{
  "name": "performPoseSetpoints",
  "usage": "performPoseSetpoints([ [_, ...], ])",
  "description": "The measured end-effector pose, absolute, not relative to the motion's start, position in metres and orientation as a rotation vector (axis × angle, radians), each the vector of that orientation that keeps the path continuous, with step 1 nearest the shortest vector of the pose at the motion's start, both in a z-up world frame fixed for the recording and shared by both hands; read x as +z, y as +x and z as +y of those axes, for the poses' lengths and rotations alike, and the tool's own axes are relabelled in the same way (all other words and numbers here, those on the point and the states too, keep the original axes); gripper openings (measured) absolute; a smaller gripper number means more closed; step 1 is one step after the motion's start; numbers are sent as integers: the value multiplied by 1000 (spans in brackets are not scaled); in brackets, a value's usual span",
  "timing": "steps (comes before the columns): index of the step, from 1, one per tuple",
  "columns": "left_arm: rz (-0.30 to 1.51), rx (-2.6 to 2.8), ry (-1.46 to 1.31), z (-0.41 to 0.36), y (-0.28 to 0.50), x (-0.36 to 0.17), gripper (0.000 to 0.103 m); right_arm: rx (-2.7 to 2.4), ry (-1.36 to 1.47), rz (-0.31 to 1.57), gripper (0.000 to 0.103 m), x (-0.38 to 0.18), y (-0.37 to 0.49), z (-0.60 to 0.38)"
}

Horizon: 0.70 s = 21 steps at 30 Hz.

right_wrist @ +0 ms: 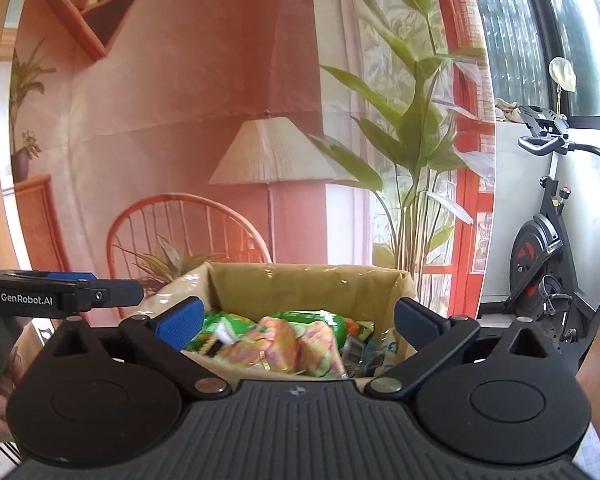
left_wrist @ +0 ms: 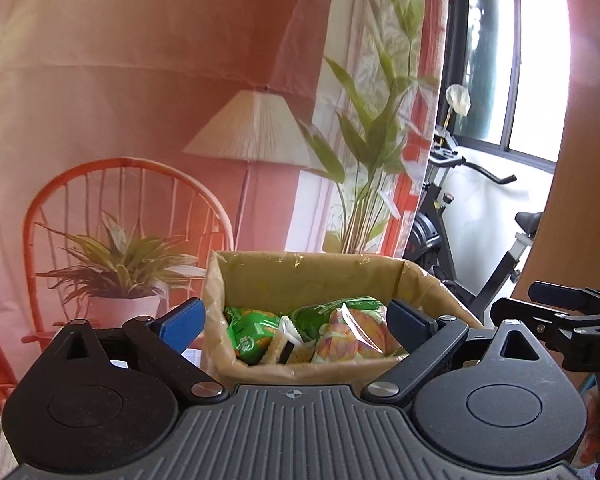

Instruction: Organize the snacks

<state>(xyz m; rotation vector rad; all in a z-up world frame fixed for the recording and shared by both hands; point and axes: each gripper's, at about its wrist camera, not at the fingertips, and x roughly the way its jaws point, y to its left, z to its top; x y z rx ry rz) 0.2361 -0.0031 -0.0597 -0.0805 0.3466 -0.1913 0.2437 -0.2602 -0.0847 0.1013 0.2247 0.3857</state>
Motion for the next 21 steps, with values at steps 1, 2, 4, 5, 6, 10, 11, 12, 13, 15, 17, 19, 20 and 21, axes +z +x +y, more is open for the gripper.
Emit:
performPoseSetpoints([
  [1,343,-189,-81,-2,229,-59,98,380,103,219,103,-83,237,-260],
  [2,337,-188,-80,-1,221,-58,98,373,103,214,103,-82,229,-258],
  [4,320,-184,-77,1,205,-56,98,368,99,202,103,-78,216,-256],
  [5,311,-179,-71,2,198,-55,98,367,97,197,103,-77,208,-255],
  [6,303,-173,-63,3,190,-53,98,367,97,194,103,-75,202,-254],
  [10,273,-130,-11,2,162,-47,98,366,97,182,103,-69,178,-248],
  [11,266,-114,0,2,155,-45,98,364,97,179,103,-67,171,-247],
  [12,262,-96,8,1,148,-43,98,363,96,176,103,-66,165,-245],
  [13,260,-85,14,1,142,-41,98,362,94,171,103,-64,158,-244],
  [15,253,-68,19,2,129,-36,99,362,96,163,103,-62,147,-242],
  [17,241,-46,26,2,116,-31,99,358,103,156,103,-59,133,-241],
  [19,215,-19,45,1,103,-27,99,355,112,149,103,-56,123,-241],
  [20,198,-10,59,-1,95,-24,99,355,115,145,103,-55,117,-241],
  [21,184,-4,71,-1,89,-22,99,354,118,142,103,-54,111,-241],
])
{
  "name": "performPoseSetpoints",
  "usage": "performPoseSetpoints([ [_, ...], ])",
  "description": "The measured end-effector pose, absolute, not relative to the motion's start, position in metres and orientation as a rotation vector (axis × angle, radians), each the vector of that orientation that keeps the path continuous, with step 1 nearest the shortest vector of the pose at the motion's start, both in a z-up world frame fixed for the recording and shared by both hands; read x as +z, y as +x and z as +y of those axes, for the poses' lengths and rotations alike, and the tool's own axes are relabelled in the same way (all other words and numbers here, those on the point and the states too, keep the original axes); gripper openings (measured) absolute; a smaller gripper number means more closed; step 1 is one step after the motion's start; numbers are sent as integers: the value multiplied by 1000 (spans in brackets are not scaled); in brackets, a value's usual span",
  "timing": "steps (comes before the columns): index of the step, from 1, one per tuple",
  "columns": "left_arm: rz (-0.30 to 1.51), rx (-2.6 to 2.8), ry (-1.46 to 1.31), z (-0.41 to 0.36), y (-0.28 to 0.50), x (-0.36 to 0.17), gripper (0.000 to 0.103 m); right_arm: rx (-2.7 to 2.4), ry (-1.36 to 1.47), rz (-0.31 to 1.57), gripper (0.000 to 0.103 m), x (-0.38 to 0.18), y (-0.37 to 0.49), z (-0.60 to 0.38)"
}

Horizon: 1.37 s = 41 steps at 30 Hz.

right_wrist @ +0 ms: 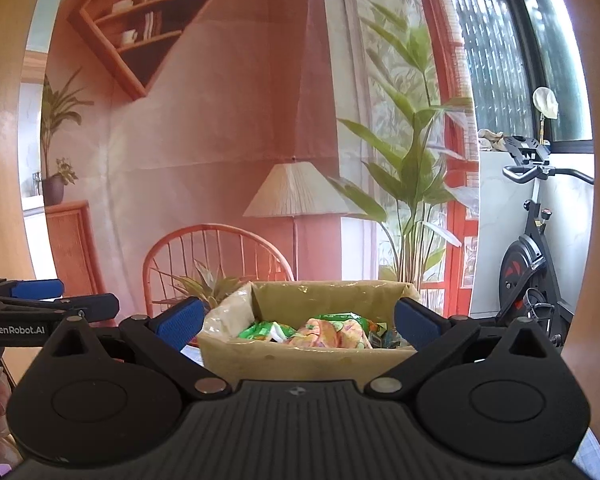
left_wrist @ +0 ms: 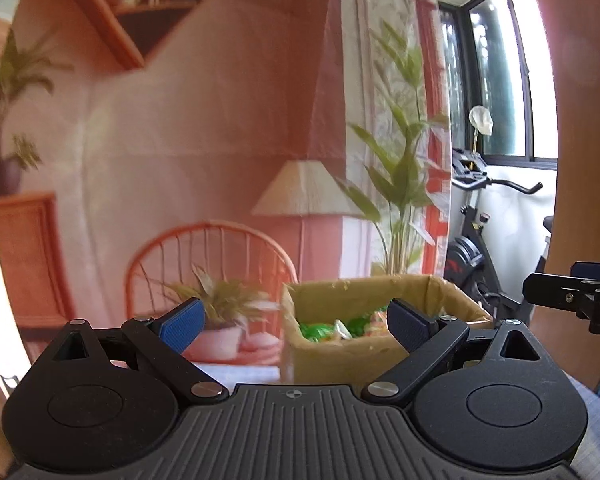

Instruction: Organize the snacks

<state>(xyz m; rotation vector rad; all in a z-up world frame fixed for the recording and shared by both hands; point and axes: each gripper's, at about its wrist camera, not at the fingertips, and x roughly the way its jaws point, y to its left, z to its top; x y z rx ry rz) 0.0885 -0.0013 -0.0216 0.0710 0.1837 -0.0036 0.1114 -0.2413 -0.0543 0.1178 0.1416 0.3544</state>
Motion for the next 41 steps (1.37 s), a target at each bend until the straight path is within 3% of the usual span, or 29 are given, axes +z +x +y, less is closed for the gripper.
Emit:
performPoseSetpoints([
  [14,148,-65,97,-17,41,7,99,309,150,102,103,-41,64,-257],
  [41,168,-52,78,-16,43,10,99,284,162,77,103,-34,43,-269],
])
